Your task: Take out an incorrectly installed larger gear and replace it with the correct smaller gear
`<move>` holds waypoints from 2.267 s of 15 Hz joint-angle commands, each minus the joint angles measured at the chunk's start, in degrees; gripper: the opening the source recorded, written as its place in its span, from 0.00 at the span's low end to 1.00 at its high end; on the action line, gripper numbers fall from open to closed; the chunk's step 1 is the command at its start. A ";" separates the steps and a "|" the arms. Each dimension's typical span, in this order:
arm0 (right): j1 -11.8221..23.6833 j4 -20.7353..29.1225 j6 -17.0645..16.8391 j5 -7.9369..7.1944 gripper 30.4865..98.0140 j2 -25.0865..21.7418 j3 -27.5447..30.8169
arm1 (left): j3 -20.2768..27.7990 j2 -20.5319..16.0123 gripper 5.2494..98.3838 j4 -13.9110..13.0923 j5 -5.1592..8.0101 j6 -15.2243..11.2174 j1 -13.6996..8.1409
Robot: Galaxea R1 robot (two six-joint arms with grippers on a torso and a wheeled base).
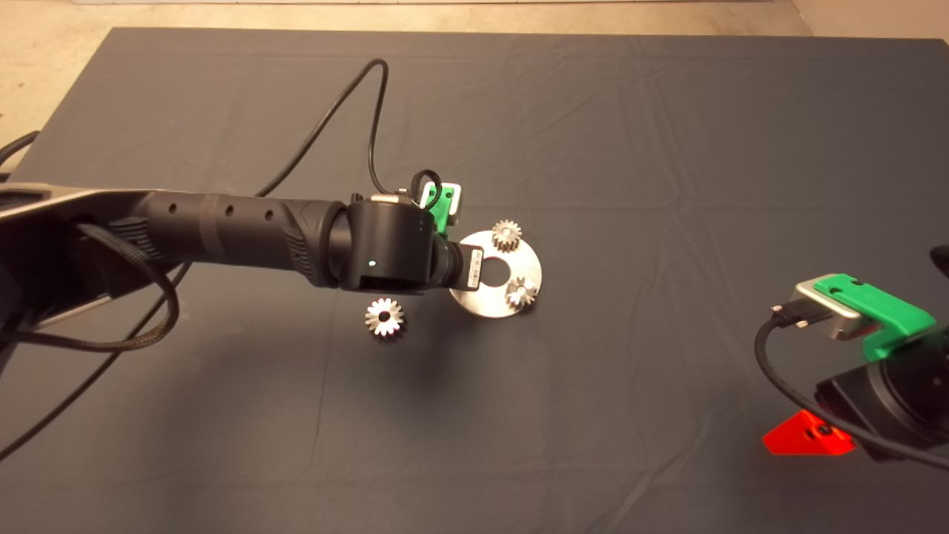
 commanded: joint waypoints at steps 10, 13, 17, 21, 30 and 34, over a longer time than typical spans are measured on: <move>0.75 -1.48 0.04 -7.16 1.00 0.09 0.18 | -1.21 1.04 0.31 -0.22 -0.82 0.04 -0.26; 0.75 -1.49 0.04 -7.16 1.00 0.09 0.18 | -2.44 1.22 0.31 -0.22 -0.91 0.48 -0.26; 0.75 -1.49 0.04 -7.16 0.99 0.00 0.18 | -3.11 1.39 0.31 -0.22 -0.91 0.59 -0.26; 0.75 -1.49 0.04 -7.16 1.00 0.09 0.18 | -2.02 0.95 0.31 -0.31 -0.91 0.50 -0.26; 0.75 -1.49 0.04 -7.16 0.99 0.09 0.09 | -1.37 0.95 0.37 -0.49 -0.73 0.06 -0.26; 0.75 -1.49 0.04 -7.16 0.99 0.09 0.09 | 2.82 0.16 0.41 -1.01 -0.56 -0.11 -2.10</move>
